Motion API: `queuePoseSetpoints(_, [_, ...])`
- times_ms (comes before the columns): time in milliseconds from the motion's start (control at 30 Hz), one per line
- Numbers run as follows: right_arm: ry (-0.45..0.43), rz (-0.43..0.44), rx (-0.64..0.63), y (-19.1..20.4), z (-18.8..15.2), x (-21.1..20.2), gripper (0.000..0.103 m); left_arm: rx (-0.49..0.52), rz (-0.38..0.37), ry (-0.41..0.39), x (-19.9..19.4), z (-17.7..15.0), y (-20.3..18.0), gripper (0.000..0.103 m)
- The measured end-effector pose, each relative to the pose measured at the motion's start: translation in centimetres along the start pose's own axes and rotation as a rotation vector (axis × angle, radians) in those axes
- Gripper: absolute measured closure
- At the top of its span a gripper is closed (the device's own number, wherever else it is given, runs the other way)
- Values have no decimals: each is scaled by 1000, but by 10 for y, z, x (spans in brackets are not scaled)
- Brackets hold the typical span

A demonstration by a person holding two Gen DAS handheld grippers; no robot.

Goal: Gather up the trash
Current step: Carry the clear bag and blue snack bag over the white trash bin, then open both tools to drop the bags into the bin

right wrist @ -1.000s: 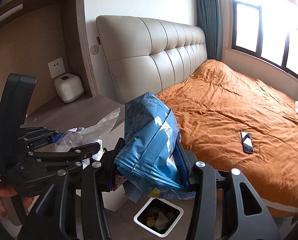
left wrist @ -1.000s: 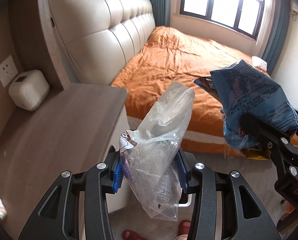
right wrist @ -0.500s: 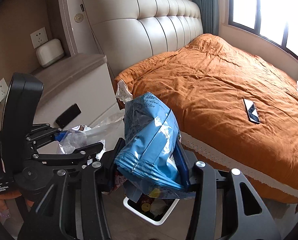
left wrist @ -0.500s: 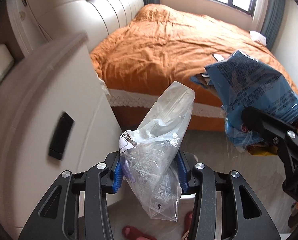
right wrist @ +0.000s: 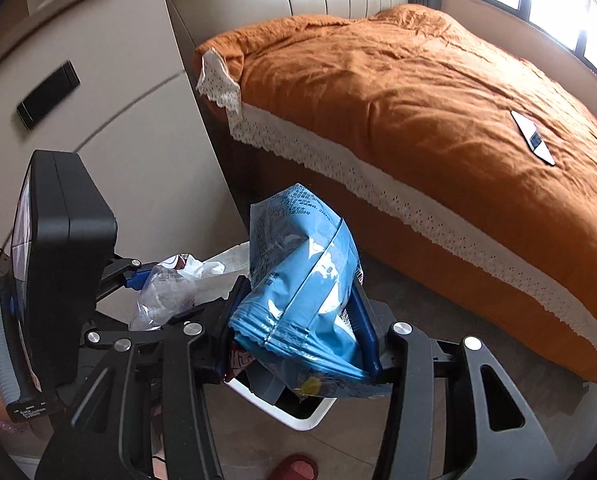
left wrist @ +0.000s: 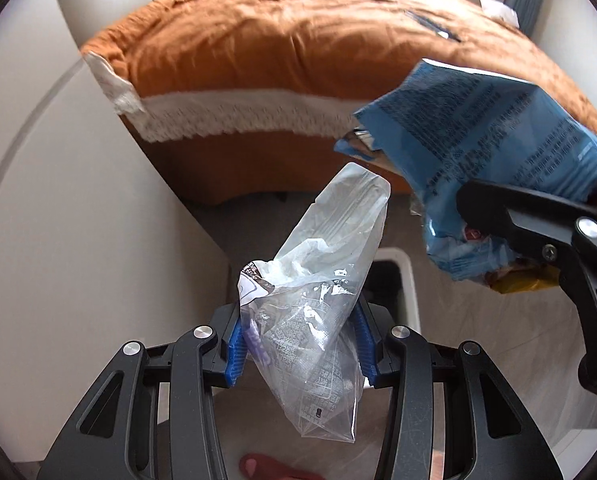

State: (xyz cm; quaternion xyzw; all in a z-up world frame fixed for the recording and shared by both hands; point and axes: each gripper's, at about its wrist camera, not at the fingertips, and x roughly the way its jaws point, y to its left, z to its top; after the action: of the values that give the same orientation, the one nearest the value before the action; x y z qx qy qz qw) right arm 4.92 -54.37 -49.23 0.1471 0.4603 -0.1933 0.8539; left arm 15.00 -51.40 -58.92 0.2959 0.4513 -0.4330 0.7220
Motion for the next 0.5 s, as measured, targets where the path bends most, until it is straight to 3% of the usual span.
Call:
queuePoseSetpoints(200, [75, 24, -18, -5, -43, 82, 53, 13, -33, 42, 79, -34, -8, 58])
queuePoseSetpoints(233, [85, 25, -23, -6, -52, 96, 51, 10, -41, 49, 91, -39, -8, 57])
queuePoseSetpoints(267, [90, 27, -25, -7, -58, 105, 41, 9, -62, 59, 101, -43, -8, 54])
queuePoseSetpoints(300, [105, 33, -30, -7, -64, 116, 20, 11, -85, 71, 111, -48, -9, 45])
queuePoseSetpoints(333, [125, 37, -45, -7, -72, 129, 9, 15, -100, 77, 123, -53, -11, 21])
queuePoseSetpoints(367, [125, 9, -61, -7, -78, 137, 4, 12, -103, 74, 131, -58, -11, 6])
queuePoseSetpoints(500, [147, -5, -76, -10, -93, 160, 4, 19, -90, 78, 146, -72, -11, 5])
